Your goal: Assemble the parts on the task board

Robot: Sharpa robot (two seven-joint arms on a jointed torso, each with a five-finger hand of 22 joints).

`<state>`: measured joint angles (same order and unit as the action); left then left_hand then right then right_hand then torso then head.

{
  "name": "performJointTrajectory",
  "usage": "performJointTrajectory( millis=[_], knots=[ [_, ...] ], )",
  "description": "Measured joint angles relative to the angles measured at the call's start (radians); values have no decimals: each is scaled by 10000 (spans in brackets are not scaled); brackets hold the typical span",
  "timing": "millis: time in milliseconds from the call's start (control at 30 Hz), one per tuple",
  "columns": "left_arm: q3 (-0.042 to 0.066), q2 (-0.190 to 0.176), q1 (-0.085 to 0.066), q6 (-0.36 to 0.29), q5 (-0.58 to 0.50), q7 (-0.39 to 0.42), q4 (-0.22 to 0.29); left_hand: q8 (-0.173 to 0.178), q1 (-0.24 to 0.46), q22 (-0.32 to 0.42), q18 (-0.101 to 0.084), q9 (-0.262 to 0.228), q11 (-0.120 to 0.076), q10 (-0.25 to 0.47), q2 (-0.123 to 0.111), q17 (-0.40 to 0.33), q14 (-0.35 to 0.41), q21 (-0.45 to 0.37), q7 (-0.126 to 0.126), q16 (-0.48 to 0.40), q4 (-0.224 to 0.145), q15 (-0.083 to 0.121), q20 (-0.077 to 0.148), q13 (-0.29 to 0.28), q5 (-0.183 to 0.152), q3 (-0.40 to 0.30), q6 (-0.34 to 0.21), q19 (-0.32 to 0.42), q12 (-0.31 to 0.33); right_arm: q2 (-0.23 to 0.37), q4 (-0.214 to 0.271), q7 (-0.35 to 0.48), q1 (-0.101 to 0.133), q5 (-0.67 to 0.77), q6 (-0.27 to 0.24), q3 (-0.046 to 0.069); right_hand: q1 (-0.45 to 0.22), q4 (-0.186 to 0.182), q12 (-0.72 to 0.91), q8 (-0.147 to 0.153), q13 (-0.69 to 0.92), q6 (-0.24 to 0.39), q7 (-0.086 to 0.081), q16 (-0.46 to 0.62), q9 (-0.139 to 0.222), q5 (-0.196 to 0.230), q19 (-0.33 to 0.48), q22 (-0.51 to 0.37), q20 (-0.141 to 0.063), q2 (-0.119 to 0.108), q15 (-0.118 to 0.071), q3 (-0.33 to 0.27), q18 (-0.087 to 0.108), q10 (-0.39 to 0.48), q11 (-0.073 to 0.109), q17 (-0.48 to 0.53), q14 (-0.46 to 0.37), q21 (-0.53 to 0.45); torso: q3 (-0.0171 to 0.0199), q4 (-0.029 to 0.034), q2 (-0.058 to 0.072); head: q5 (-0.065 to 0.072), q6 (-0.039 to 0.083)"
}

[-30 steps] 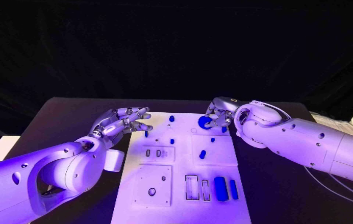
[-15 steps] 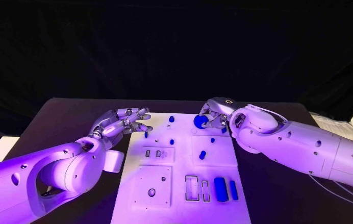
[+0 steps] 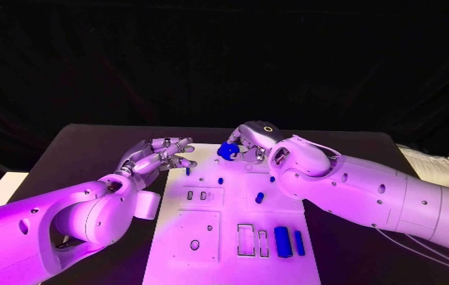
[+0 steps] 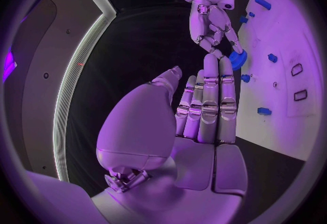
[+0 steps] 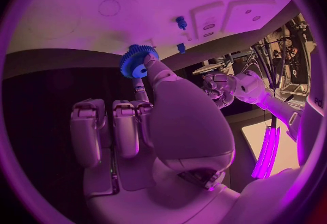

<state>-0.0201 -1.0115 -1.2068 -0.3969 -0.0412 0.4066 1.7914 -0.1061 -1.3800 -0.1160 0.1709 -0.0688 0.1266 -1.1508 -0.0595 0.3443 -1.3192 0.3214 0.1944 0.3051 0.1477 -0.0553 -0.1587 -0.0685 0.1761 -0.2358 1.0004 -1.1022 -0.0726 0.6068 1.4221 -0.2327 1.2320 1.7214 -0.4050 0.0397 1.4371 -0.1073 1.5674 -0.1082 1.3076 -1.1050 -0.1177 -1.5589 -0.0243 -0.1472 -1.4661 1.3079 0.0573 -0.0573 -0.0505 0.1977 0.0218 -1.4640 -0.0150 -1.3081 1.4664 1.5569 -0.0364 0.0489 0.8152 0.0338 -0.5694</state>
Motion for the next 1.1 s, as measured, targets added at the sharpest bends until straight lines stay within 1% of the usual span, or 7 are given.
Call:
performJointTrajectory(
  millis=[433, 767, 867, 900, 933, 967, 1100],
  knots=[
    [0, 41, 0, 29, -1, -19, -8, 0, 0, 0, 1, 0, 0, 0, 0, 23, 0, 0, 0, 0, 0, 0, 0, 0, 0, 0, 0, 0, 0, -814, -580, -48, -181, 123, 28, -200, -258, 42, 0, 57, -1, 0, 0, 0, 0, 59, 0, -2, 1, -72, 1, 71, 1, -1, -2, 2, 0, 0, 12, -10, 10, -115, -78],
    [0, 61, 0, 39, -2, -32, -12, 0, 0, -1, 0, 0, 0, 0, 0, 22, 0, 0, 0, 0, 0, 0, 0, 0, 0, 0, 0, 0, 0, -1049, -940, -41, -240, 119, 254, -214, -504, -110, 0, 233, -2, 0, 0, 0, 0, 173, 1, -3, 1, -137, 2, 287, 1, -10, -12, 3, 0, 0, 19, -22, 10, -158, -120],
    [0, 62, 0, 40, -2, -34, -17, 0, 0, -1, 0, 0, 0, 0, 0, 22, 0, 0, 0, 0, 0, 0, 0, 0, 0, 0, 0, 0, 0, -1092, -1008, -32, -246, 110, 259, -213, -741, -123, -120, 409, -2, 5, -5, 0, -1, 350, 0, -3, 5, -200, 58, 347, 1, -26, -142, 3, 4, 0, 23, -27, 9, -177, -122],
    [0, 63, 0, 40, -2, -35, -18, 0, 0, -1, 0, 0, 0, 0, 0, 22, 0, 0, 0, 0, 0, 0, 0, 0, 0, 0, 0, 0, 0, -1106, -1031, -30, -249, 108, 260, -213, -835, -125, -177, 436, -3, 86, -70, 0, -20, 463, -1, -4, 49, -208, 123, 350, 0, -9, -199, 3, 1, 0, 23, -27, 9, -178, -122],
    [0, 63, -1, 40, -2, -36, -19, 0, 0, -1, 0, 0, 0, 0, 0, 21, 0, 0, 0, 0, 0, 0, 0, 0, 0, 0, 0, 0, 0, -1118, -1051, -28, -254, 105, 264, -216, -944, -137, -276, 439, -3, 368, -152, 0, -391, 650, 3, -4, 133, -235, 190, 386, 1, -19, -278, 4, -5, 0, 23, -27, 9, -179, -122],
    [0, 63, -1, 41, -2, -37, -19, 0, 0, -1, 0, 0, 0, 0, 0, 21, 0, 0, 0, 0, 0, 0, 0, 0, 0, 0, 0, 0, 0, -1130, -1071, -26, -262, 102, 269, -223, -996, -157, -335, 439, -2, 626, -202, 0, -485, 766, 0, -4, 148, -286, 215, 406, 1, -18, -346, 4, -6, 0, 22, -27, 9, -179, -122],
    [1, 65, -1, 42, -3, -41, -19, 0, 0, -1, 1, 0, 0, 0, 0, 21, 0, 0, 0, 0, 0, 0, 0, 0, 0, 0, 0, 0, 0, -1151, -1168, -26, -278, 85, 309, -242, -1469, -450, -549, 468, -3, 1502, -348, 0, -402, 896, 1, -4, 314, -569, 380, 126, 2, 4, -467, 4, -5, 0, 22, -28, 8, -179, -122]
  ],
)
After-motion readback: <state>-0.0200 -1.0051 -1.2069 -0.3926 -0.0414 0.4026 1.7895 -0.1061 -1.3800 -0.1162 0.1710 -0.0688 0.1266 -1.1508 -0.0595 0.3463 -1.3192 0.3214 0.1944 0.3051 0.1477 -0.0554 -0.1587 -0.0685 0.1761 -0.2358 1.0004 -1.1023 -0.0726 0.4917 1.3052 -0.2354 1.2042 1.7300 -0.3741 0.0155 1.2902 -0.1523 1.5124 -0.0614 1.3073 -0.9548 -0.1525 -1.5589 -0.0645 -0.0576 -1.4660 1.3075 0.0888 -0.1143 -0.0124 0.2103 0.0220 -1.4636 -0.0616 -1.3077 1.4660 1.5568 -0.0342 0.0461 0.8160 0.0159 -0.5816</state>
